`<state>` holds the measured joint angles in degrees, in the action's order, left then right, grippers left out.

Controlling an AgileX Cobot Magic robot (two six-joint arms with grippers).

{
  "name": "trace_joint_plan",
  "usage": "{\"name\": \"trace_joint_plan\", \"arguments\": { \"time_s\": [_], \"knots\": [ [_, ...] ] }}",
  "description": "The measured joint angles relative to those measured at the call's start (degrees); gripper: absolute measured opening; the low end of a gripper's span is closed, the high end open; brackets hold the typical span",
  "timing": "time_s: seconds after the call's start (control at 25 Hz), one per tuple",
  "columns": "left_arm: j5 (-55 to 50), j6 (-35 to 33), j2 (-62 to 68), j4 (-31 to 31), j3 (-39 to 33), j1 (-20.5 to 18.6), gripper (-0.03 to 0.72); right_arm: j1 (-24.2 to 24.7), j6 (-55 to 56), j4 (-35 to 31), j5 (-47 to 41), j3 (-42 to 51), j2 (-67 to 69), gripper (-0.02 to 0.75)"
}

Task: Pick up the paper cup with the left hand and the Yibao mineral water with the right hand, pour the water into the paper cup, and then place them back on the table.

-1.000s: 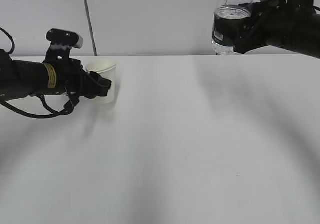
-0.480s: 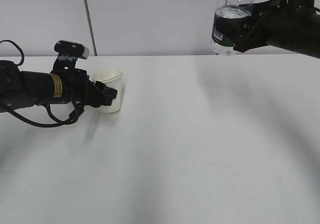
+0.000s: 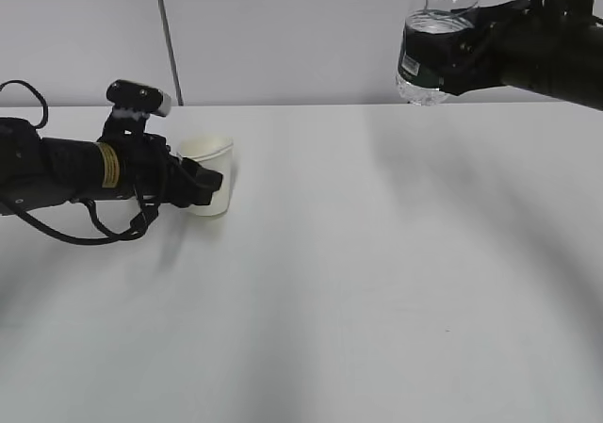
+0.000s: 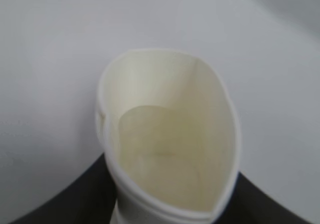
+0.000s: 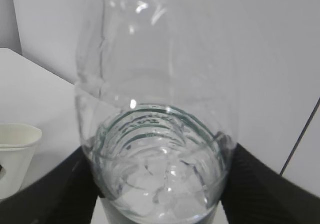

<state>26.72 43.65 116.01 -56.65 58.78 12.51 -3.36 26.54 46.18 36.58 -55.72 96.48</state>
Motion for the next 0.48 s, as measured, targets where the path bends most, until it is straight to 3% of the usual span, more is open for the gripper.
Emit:
{"name": "trace_joint_plan", "arguments": {
  "time_s": [0.48],
  "knots": [
    [3.21,-0.21,1.64,0.17,0.5,0.0,0.351,0.0,0.92,0.0,0.0,0.0,0.0,0.5]
  ]
}}
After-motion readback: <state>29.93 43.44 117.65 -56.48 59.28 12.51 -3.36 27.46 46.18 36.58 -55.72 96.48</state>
